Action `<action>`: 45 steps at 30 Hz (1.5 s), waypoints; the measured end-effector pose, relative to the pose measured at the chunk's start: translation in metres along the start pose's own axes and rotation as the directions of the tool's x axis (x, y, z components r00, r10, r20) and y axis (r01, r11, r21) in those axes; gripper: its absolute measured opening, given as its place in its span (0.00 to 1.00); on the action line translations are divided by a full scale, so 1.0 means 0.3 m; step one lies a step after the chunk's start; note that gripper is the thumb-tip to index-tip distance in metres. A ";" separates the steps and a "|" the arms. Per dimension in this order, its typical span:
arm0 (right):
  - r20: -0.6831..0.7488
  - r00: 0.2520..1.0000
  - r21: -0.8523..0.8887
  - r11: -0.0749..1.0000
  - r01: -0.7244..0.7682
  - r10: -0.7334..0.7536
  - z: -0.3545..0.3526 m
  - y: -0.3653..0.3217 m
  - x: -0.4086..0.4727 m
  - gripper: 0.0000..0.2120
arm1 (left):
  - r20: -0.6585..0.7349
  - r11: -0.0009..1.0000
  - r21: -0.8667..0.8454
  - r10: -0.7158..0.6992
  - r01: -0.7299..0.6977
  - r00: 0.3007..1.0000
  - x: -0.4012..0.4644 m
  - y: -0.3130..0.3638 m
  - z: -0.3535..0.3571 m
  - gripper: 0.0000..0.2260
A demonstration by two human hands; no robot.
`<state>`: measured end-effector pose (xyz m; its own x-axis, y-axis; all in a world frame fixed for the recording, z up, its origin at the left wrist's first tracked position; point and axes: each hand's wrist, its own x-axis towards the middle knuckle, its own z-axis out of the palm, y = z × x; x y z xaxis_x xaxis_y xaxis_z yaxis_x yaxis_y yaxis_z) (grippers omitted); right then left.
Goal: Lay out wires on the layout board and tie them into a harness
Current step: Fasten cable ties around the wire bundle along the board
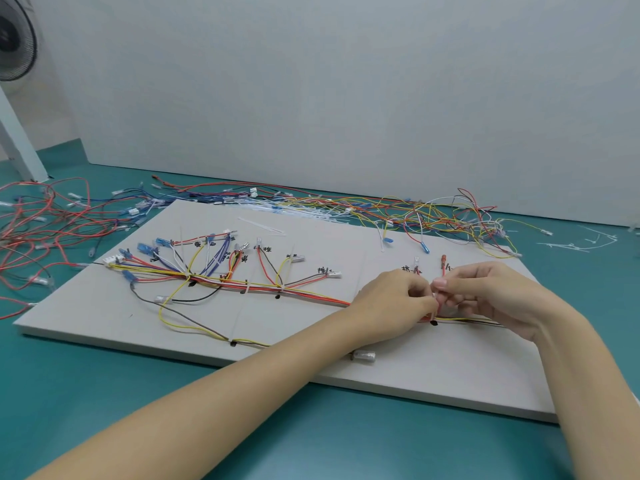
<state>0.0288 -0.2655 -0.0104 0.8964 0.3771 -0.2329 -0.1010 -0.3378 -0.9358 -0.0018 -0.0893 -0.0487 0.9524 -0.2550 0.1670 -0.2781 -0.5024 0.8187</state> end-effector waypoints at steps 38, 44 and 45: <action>-0.027 0.997 0.030 0.997 -0.073 0.074 0.005 0.010 0.007 0.12 | 0.014 1.000 0.011 0.015 -0.015 1.000 -0.008 0.000 -0.003 0.11; -0.031 0.995 0.020 0.996 -0.092 0.093 0.007 0.011 0.012 0.11 | -0.007 1.000 -0.010 0.018 -0.019 1.000 -0.004 -0.010 0.002 0.09; -0.032 0.995 0.011 0.995 -0.096 0.096 0.009 0.012 0.013 0.10 | -0.014 1.000 -0.022 0.017 -0.018 1.000 -0.002 -0.013 0.004 0.09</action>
<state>0.0308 -0.2629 -0.0156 0.8958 0.3151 -0.3133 -0.1914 -0.3627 -0.9120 -0.0015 -0.0881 -0.0526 0.9490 -0.2525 0.1887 -0.2922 -0.4798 0.8273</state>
